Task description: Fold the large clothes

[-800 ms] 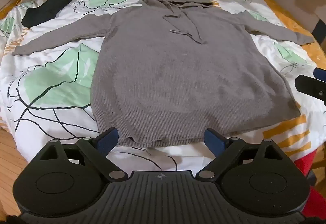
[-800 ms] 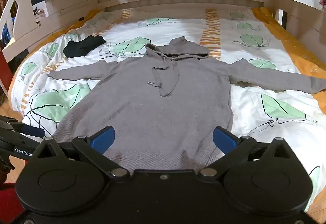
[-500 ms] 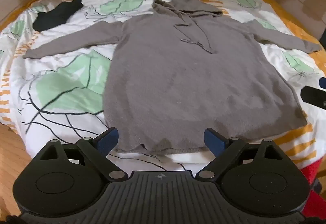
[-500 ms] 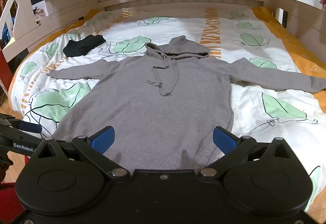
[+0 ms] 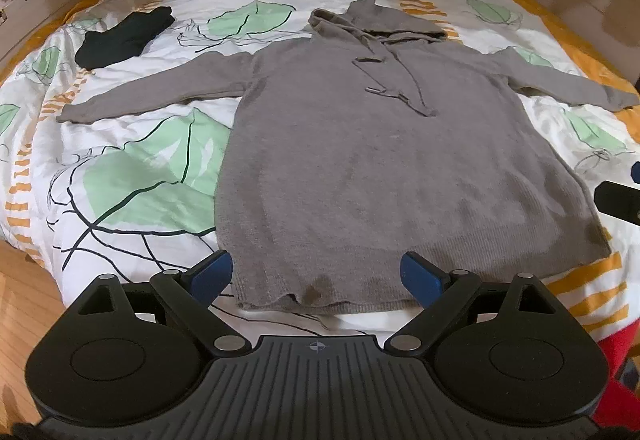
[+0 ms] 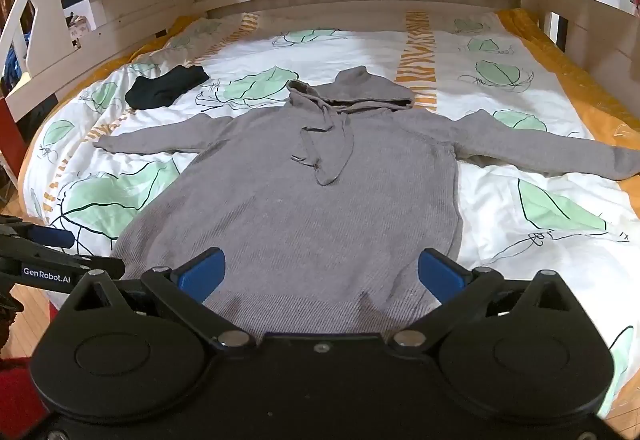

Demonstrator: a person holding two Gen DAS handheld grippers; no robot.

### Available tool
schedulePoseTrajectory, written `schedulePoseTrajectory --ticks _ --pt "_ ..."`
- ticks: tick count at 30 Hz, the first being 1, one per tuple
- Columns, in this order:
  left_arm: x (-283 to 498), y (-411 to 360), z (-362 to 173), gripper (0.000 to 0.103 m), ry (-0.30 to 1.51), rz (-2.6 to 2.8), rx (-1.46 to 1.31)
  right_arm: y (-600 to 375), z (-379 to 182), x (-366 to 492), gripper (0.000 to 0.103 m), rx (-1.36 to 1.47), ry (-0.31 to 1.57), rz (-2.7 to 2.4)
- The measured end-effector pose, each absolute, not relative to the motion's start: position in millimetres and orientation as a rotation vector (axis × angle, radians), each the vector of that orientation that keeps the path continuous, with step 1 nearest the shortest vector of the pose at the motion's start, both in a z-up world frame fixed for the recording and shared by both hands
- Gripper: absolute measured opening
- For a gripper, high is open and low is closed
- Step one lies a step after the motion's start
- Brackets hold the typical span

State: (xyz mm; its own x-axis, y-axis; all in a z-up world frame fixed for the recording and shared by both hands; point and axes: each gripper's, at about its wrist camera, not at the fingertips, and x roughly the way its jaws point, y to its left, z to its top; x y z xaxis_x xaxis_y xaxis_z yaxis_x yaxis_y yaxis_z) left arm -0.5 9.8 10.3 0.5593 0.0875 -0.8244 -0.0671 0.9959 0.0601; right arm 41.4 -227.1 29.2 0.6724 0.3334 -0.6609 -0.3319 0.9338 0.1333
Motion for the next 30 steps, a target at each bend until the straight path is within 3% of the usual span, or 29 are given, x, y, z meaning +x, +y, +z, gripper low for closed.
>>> schedulePoseTrajectory --ticks 30 --pt "-1.4 7.0 6.6 0.092 0.996 0.083 0.004 -223.3 26.6 40.6 0.102 0.002 0.758 0.386"
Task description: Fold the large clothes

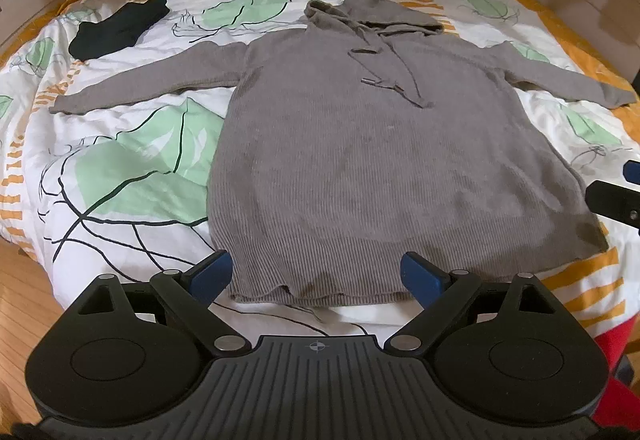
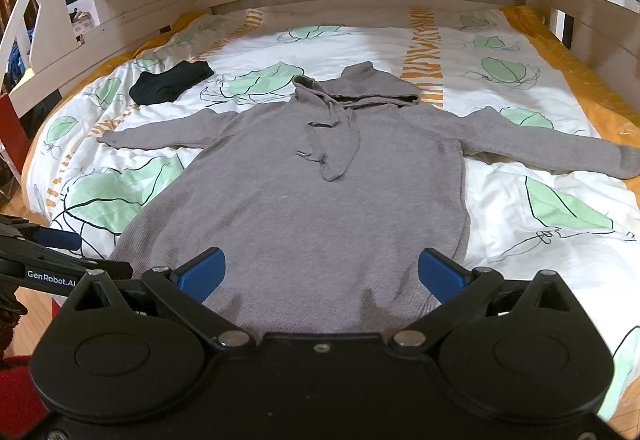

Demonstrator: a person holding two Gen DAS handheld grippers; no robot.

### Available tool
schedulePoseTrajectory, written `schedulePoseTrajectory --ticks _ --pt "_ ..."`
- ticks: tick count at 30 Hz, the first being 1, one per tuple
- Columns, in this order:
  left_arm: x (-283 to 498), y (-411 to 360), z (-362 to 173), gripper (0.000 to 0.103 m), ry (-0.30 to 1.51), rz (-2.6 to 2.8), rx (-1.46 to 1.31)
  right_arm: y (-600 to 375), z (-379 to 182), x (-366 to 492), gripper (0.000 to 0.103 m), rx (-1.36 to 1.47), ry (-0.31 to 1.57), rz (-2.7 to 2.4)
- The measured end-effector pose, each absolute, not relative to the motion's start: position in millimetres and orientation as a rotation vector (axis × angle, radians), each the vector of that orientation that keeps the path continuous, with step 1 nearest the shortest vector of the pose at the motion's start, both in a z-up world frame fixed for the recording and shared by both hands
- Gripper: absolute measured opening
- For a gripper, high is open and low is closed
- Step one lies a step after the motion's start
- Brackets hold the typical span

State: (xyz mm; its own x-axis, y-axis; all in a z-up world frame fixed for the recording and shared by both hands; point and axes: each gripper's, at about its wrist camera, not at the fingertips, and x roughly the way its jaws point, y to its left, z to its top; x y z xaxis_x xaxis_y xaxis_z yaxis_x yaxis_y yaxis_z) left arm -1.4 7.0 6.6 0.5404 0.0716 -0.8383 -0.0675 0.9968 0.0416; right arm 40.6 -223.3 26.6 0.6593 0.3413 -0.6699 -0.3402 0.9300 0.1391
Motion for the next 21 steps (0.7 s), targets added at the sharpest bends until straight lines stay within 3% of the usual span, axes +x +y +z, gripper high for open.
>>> schedulePoseTrajectory --ticks 21 --pt "3.2 7.6 -2.5 0.092 1.04 0.077 -0.009 -221.8 20.6 47.2 0.102 -0.002 0.799 0.409"
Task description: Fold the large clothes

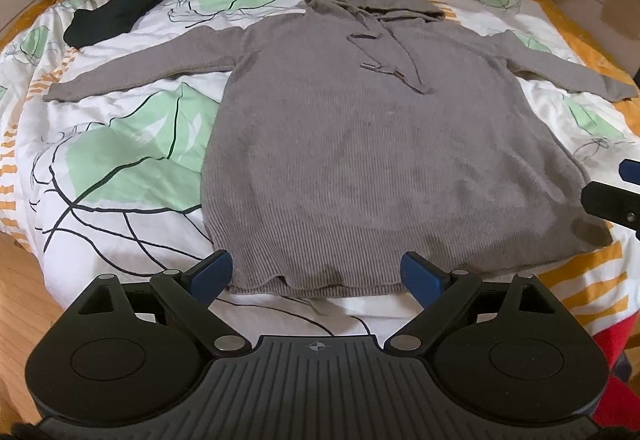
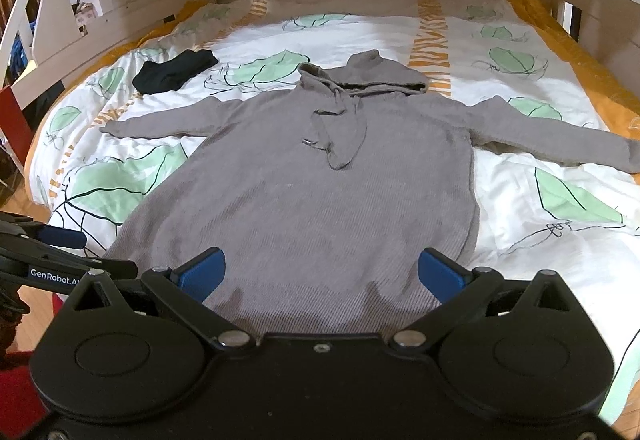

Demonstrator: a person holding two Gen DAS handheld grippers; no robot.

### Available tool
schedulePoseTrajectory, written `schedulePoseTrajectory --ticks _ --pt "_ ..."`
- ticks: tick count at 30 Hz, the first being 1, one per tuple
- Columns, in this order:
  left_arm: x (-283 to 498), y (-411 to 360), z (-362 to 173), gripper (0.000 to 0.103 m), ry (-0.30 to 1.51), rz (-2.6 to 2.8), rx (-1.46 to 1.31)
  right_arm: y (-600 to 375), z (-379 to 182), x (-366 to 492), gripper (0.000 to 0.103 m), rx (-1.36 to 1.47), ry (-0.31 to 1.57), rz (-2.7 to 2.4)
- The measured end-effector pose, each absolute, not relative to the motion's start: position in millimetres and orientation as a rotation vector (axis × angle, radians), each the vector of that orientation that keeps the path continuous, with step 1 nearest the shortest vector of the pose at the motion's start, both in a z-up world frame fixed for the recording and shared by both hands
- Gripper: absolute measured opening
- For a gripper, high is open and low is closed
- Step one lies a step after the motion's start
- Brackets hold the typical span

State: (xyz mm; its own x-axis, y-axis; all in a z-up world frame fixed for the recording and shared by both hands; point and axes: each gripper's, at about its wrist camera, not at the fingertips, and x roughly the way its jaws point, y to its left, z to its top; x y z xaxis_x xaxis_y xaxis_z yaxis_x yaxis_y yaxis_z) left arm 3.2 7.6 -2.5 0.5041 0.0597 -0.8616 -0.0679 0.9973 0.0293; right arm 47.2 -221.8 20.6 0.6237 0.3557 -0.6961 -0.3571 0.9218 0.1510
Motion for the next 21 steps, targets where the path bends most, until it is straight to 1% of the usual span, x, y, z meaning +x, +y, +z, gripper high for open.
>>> schedulePoseTrajectory --ticks 13,21 --pt "15.6 10.0 -18.5 0.092 1.112 0.067 -0.019 -217.7 5.3 60.3 0.102 0.004 0.862 0.423" --pt "37.4 18.4 -31.4 0.091 1.125 0.08 -0.063 -221.2 -11.3 86.1 0.102 0.046 0.916 0.423"
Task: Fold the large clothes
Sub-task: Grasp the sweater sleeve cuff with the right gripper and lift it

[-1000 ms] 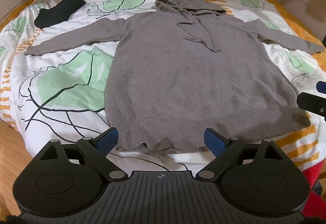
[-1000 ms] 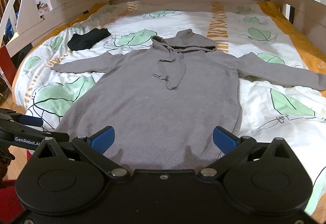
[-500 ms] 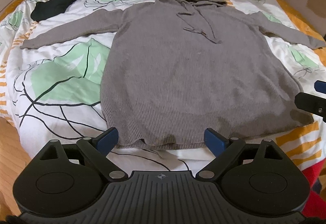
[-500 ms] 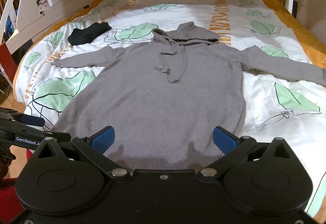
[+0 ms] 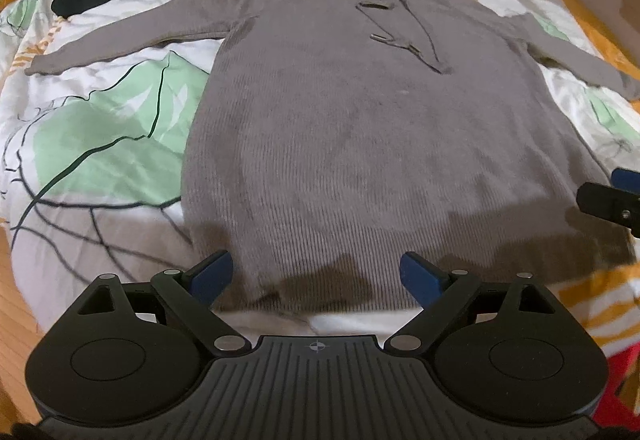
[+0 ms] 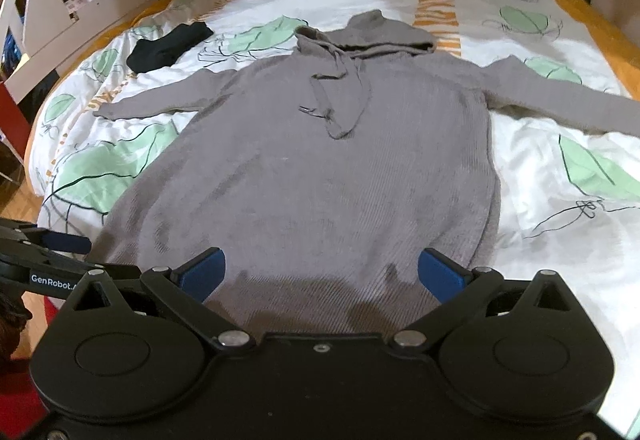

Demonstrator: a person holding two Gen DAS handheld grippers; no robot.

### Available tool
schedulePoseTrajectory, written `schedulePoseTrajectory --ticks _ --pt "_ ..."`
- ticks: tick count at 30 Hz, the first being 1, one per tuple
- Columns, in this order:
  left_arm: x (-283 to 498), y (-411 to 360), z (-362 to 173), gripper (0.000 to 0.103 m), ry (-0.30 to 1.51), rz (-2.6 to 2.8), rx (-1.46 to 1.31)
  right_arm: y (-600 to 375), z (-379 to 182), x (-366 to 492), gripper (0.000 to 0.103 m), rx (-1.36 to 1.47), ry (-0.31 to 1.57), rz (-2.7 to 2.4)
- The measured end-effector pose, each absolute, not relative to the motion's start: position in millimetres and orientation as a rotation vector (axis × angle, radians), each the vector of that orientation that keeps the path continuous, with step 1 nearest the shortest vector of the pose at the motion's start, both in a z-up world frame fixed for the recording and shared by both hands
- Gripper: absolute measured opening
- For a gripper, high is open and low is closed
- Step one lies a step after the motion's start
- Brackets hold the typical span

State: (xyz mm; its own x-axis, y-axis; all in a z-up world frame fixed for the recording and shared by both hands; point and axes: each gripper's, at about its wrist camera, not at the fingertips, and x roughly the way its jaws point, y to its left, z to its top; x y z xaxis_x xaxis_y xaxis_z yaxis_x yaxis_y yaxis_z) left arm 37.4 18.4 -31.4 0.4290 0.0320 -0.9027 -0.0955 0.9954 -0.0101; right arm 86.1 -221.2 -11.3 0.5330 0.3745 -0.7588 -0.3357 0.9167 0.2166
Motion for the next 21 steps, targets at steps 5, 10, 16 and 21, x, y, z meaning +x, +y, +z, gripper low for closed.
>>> schedulePoseTrajectory --ticks 5,10,16,21 --pt "61.7 26.2 -33.5 0.084 1.089 0.066 -0.128 -233.7 -20.2 113.3 0.102 0.119 0.936 0.399" --pt "87.5 39.1 -33.7 0.084 1.021 0.032 -0.211 -244.3 -22.4 139.4 0.102 0.171 0.915 0.364" --pt "125.1 46.1 -33.2 0.085 0.921 -0.041 -0.24 -278.0 -27.2 172.8 0.102 0.337 0.877 0.311" --pt "161.4 39.6 -34.0 0.085 0.862 -0.02 -0.181 -315.9 -33.1 198.9 0.102 0.417 0.838 0.224"
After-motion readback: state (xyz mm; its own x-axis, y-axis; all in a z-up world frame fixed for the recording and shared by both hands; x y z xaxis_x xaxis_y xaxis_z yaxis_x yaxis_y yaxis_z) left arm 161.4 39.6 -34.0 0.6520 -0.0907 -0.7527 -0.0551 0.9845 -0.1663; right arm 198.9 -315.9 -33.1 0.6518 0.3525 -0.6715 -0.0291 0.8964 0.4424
